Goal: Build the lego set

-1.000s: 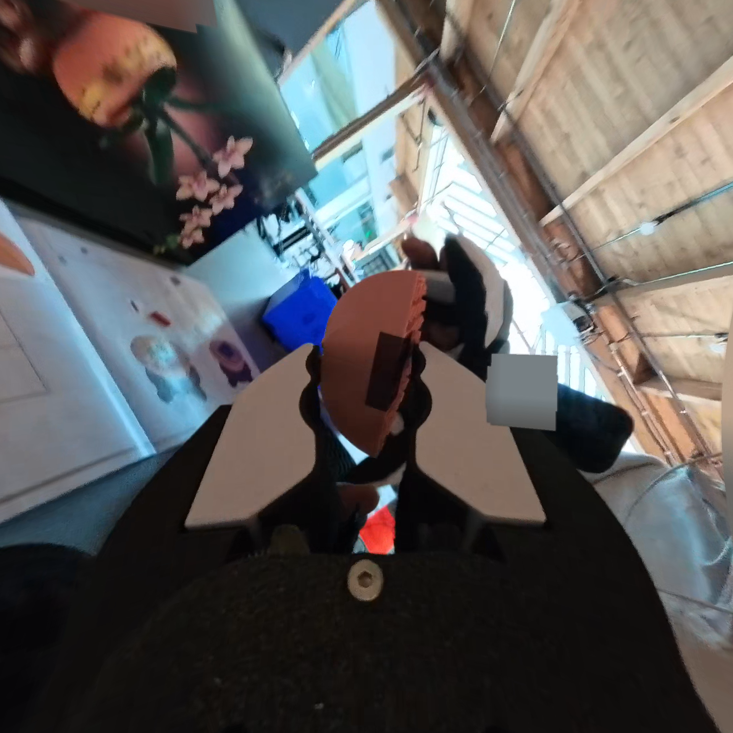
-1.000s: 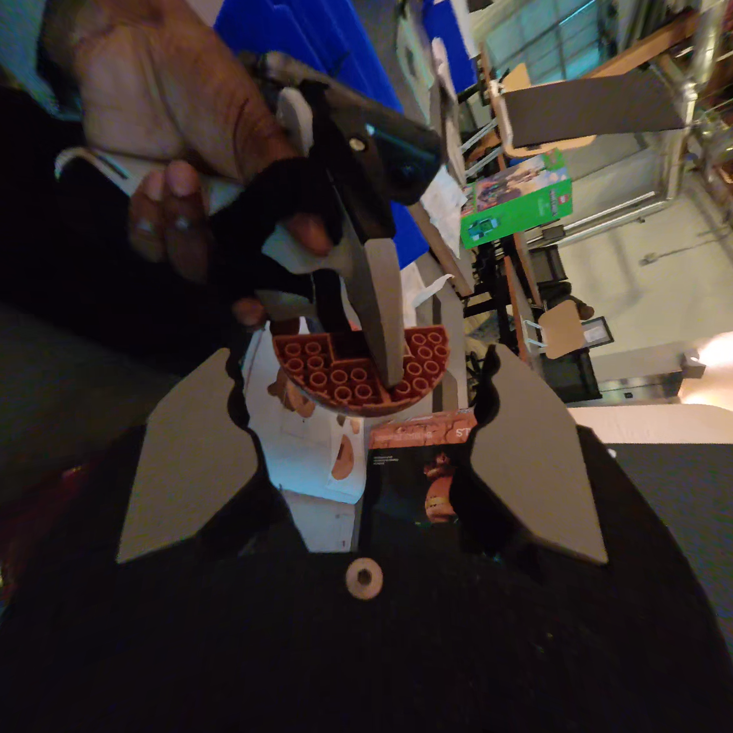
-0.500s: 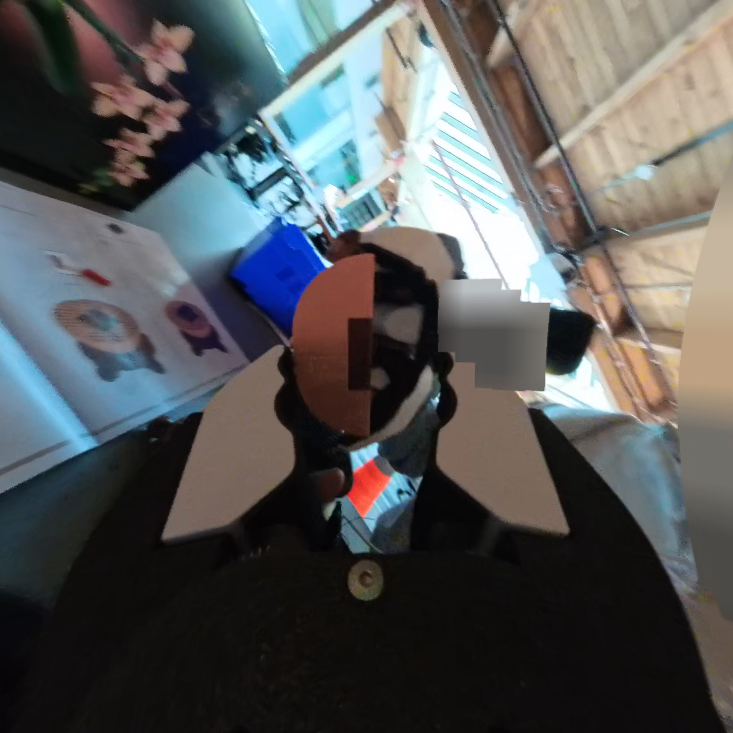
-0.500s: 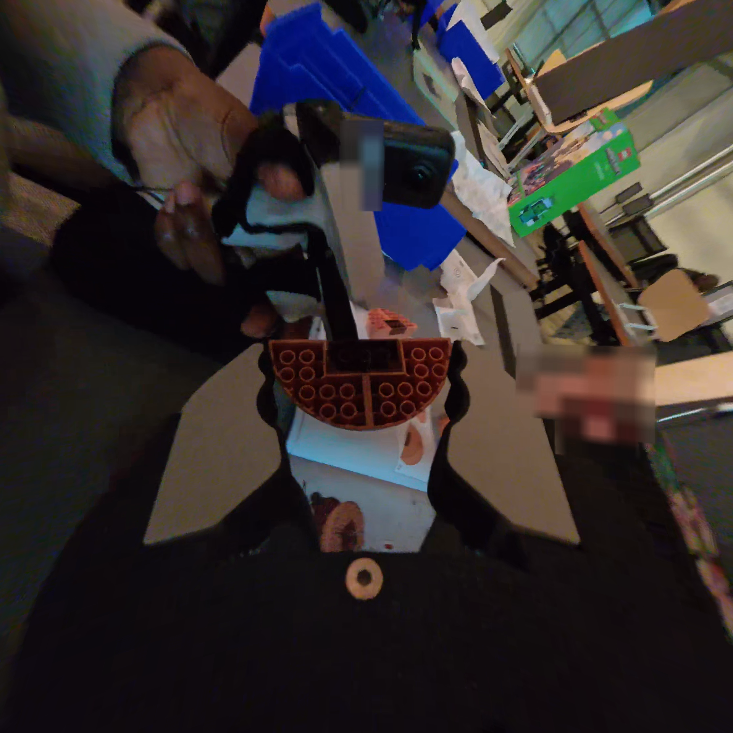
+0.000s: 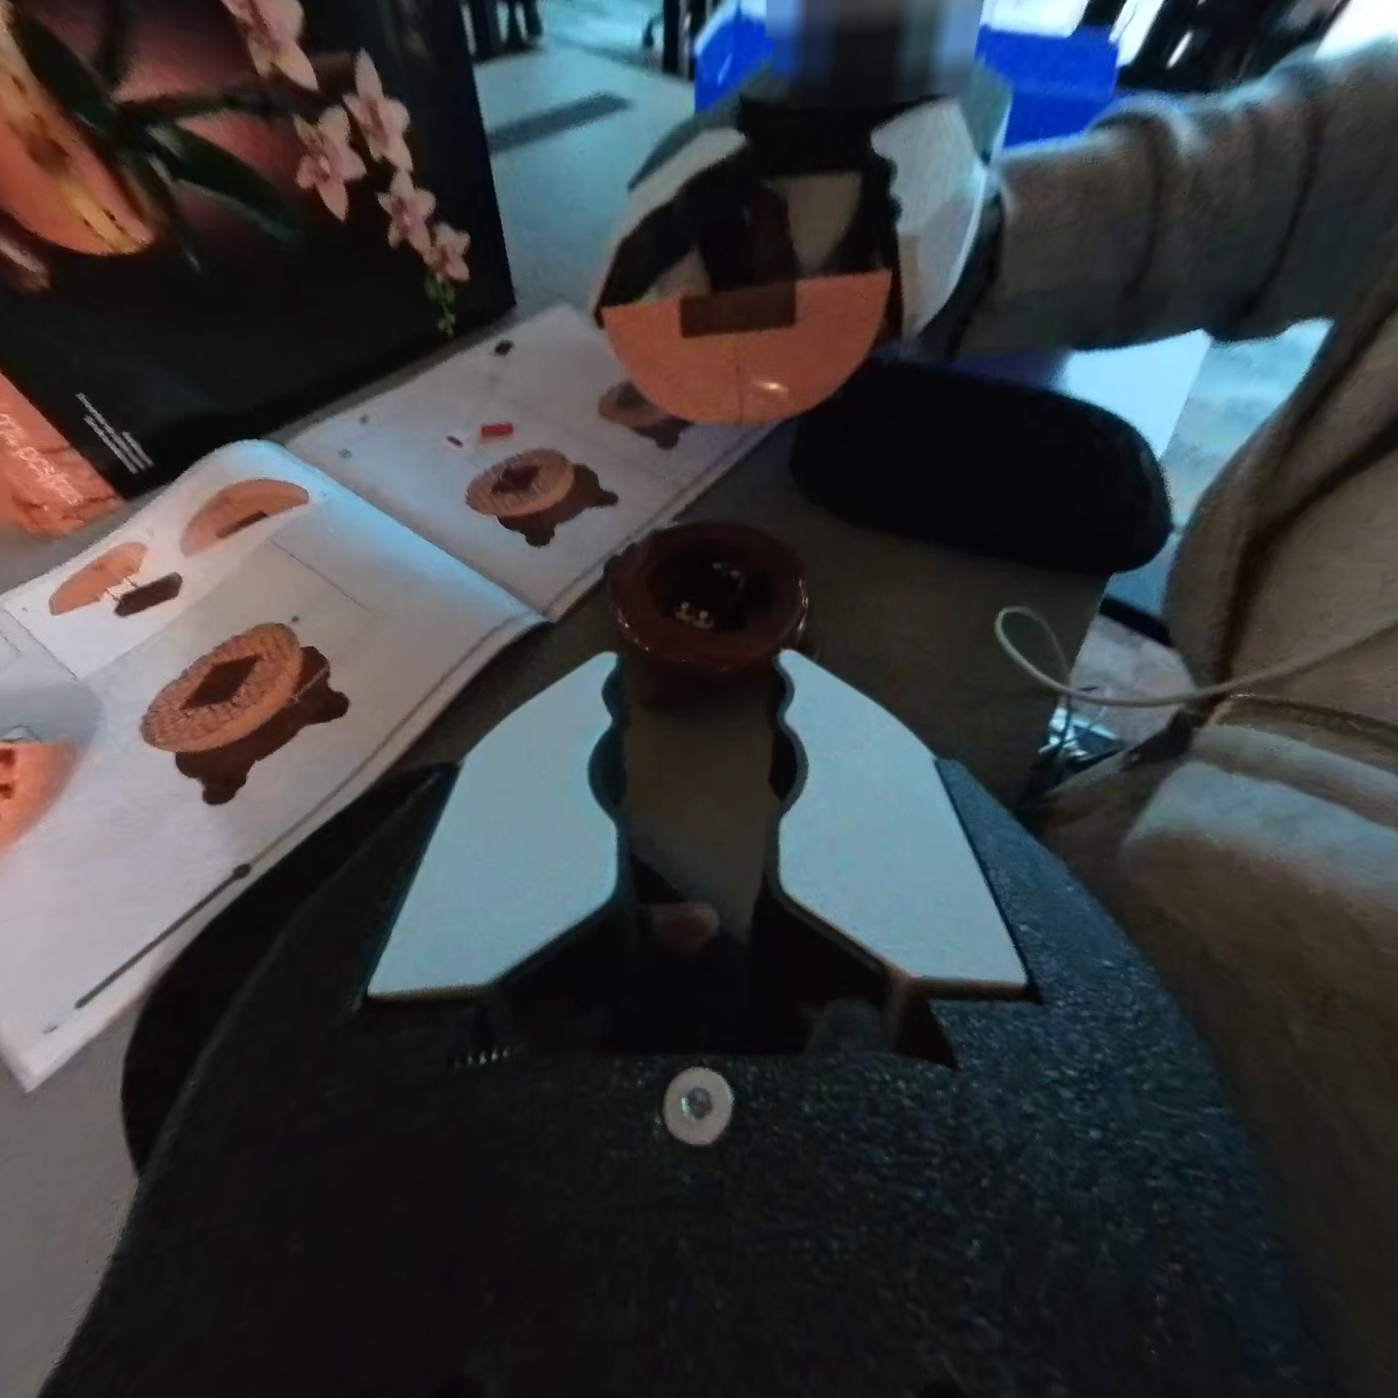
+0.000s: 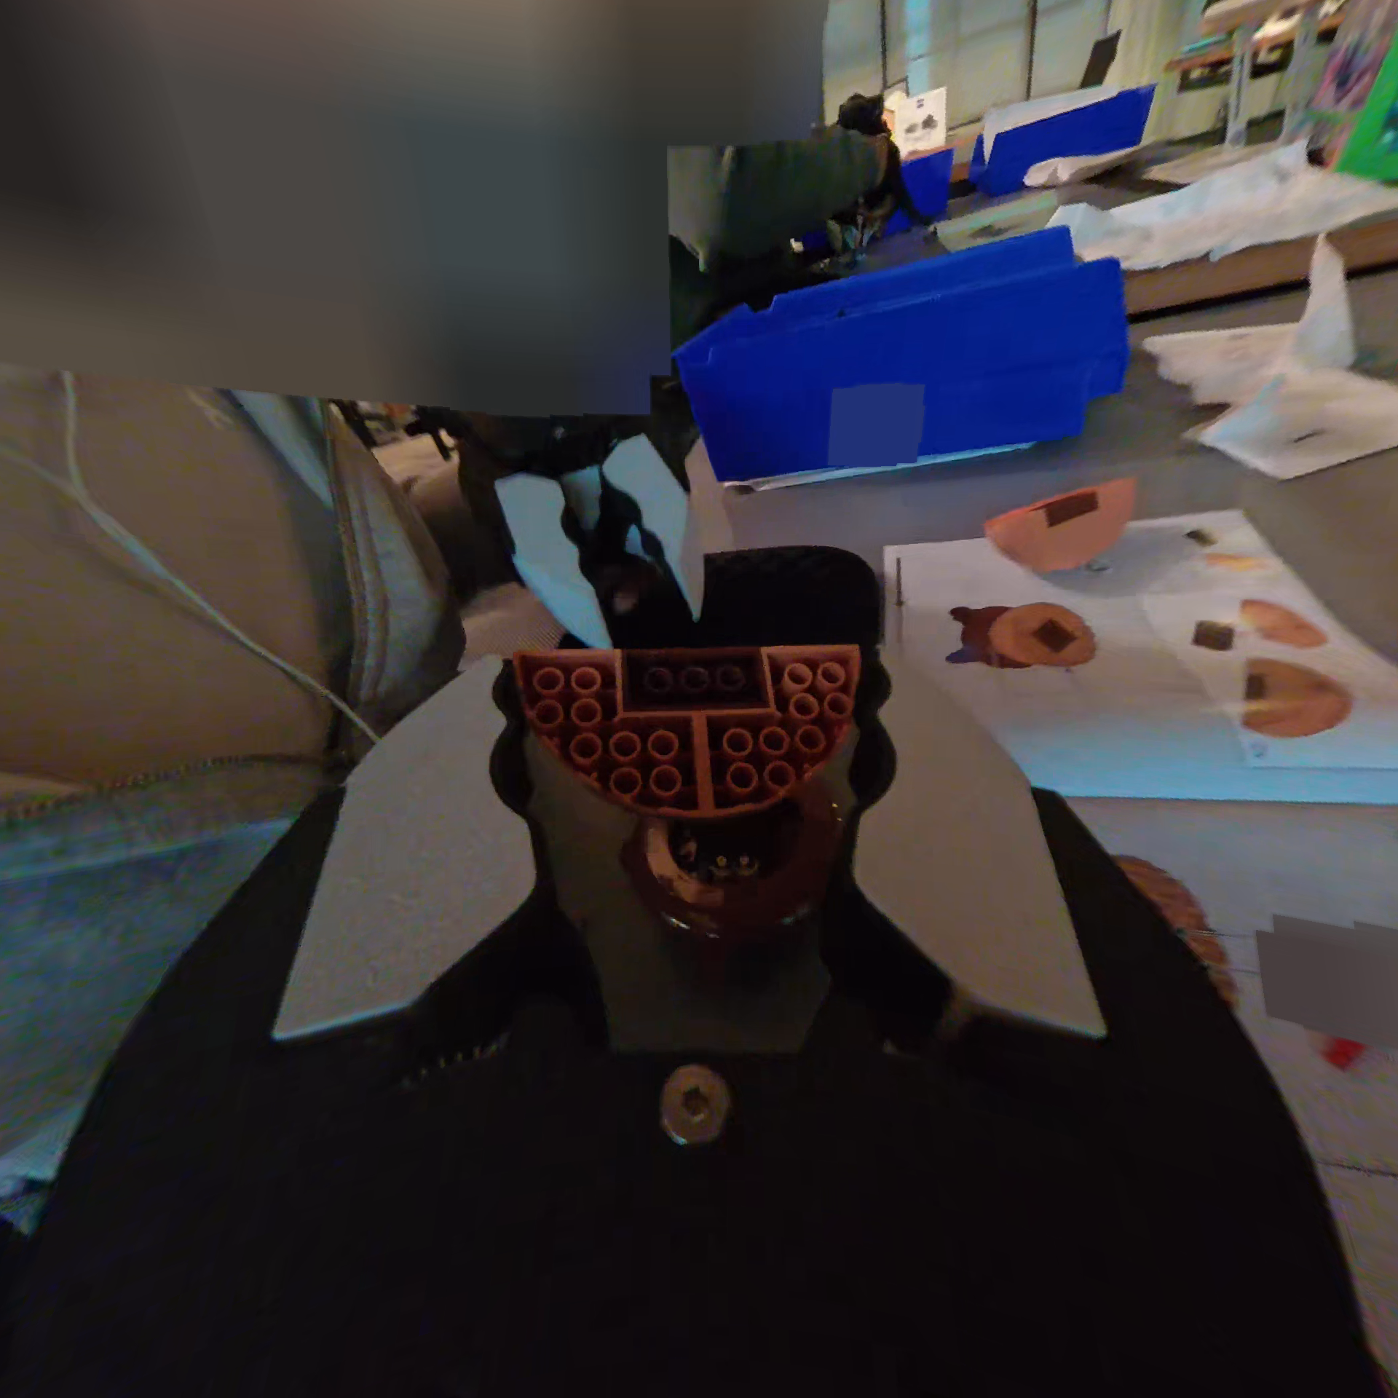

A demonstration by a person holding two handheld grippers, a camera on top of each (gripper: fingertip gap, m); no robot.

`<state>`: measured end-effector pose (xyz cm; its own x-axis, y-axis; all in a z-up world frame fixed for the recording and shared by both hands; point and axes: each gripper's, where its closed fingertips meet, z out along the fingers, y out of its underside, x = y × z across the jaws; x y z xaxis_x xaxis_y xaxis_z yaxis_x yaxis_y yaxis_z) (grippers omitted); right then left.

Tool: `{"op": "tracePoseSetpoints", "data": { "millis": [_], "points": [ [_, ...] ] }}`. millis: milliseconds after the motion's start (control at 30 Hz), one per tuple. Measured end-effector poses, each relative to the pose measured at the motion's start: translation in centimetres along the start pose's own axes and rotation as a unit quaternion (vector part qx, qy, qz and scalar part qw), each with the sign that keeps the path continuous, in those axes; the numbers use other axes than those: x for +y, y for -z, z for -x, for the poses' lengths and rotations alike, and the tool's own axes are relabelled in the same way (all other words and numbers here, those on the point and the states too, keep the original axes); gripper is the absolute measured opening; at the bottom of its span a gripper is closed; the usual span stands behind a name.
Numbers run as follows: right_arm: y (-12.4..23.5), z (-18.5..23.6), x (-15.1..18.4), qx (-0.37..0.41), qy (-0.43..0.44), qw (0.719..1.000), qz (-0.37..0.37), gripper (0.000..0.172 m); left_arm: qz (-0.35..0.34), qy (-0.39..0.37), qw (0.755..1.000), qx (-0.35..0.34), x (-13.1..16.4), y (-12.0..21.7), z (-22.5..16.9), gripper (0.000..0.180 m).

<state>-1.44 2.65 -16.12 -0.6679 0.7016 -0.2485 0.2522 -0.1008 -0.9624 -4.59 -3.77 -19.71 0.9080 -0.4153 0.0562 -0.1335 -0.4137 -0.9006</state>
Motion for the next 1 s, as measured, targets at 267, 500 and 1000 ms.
{"op": "tracePoseSetpoints", "data": {
  "millis": [267, 500, 1000],
  "points": [
    [-0.1, -0.2, 0.8, 0.085, -0.117, 0.989, -0.034, 0.083, -0.043, 0.026, 0.999, -0.022, -0.3, 0.5, -0.8, 0.004],
    [-1.3, 0.4, 2.5, 0.147, 0.002, 0.989, 0.034, 0.083, -0.009, -0.017, 0.999, -0.030, 1.8, 2.2, -0.8, 0.015],
    [-2.0, -0.5, 5.3, 0.184, 0.067, 0.969, 0.151, 0.085, -0.094, 0.080, 0.987, -0.101, 3.4, 9.1, 5.3, 0.017]
  ]
}}
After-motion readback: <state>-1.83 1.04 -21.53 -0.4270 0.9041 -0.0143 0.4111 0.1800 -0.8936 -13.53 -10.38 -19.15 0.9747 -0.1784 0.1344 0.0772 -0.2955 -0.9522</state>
